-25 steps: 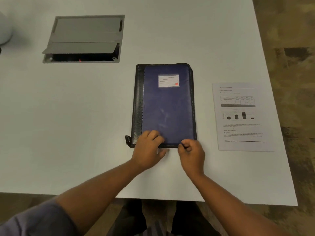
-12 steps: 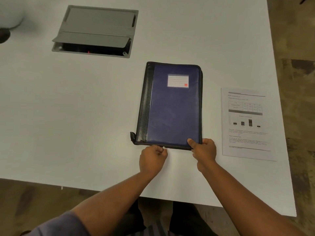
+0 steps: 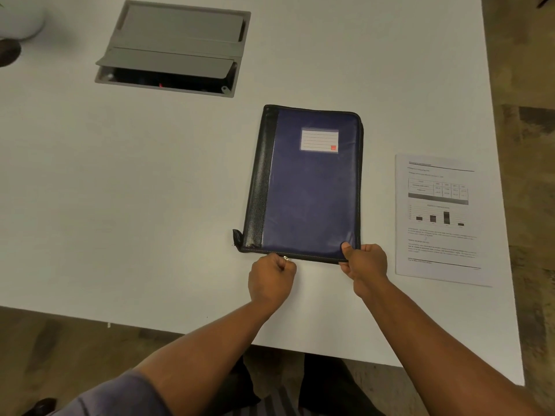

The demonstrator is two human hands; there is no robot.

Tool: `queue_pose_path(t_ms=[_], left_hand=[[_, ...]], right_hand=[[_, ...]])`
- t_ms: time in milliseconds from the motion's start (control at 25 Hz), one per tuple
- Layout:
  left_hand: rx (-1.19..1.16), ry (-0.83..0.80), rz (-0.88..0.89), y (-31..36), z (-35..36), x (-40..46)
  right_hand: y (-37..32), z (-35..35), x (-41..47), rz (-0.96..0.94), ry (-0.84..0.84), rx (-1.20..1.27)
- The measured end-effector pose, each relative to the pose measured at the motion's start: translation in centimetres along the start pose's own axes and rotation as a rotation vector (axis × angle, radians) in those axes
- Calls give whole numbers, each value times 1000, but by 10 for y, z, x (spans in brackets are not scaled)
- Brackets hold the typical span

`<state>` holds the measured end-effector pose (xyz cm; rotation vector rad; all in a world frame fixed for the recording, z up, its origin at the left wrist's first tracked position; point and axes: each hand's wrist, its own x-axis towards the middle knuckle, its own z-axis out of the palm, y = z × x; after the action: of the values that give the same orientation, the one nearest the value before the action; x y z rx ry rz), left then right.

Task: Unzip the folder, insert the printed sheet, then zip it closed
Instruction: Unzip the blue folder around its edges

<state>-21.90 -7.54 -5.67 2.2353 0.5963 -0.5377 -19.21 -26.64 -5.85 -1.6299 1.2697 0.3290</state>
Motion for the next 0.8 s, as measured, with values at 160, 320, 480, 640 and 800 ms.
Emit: queue_pose_path(t_ms=[160, 320, 480, 640, 800], left_hand=[[-25, 44, 38, -13, -7, 3], [-31, 52, 98, -19, -8, 6], [-45, 31, 169, -25, -11, 5], [-34, 5, 134, -19, -11, 9], [-78, -12, 34, -12, -7, 14]], right_hand=[[-1, 4, 0, 18, 17, -1], [1, 7, -1, 18, 26, 28], [4, 8, -3, -13, 39, 15], [4, 8, -4, -18, 38, 3], [5, 8, -4, -33, 39, -12]])
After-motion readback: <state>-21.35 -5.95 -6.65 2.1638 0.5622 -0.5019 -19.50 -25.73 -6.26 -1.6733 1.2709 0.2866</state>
